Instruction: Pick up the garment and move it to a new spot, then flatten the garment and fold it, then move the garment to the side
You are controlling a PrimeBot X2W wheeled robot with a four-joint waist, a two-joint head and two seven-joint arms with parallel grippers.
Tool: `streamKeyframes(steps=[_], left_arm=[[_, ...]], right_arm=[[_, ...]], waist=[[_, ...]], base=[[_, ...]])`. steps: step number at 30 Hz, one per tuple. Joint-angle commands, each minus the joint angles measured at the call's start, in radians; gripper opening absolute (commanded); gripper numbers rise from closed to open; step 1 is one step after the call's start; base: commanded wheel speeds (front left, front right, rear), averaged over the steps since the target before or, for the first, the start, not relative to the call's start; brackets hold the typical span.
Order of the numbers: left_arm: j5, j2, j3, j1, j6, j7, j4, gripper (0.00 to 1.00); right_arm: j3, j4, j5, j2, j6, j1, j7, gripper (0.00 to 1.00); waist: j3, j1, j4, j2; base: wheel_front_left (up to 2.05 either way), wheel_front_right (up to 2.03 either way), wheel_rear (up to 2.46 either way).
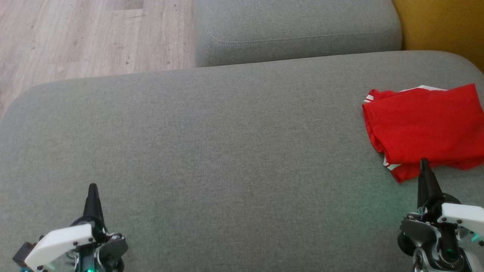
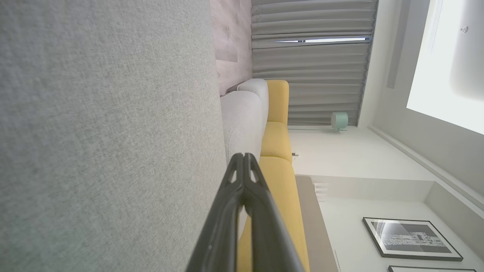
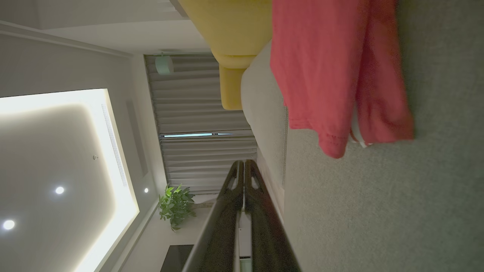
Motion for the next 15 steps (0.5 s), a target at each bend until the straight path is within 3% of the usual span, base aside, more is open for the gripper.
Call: streamKeyframes(steps=[1, 15], left_arm=[[-0.003, 0.009, 0.039, -0.049, -0.007, 0.007, -0.029, 0.0], [0.002, 0.004, 0.046, -0.049, -0.007, 0.013, -0.028, 0.0]], right_arm=[[0.02, -0.032, 0.008, -0.021, -0.001, -0.055, 0.007, 0.0], [0.014, -0.032, 0.003, -0.017, -0.001, -0.056, 0.012, 0.0]], waist=[[0.0, 0.0, 0.0, 0.0], [0.0, 0.0, 0.0, 0.0]], base=[[0.0, 0.0, 0.0], [0.0, 0.0, 0.0]])
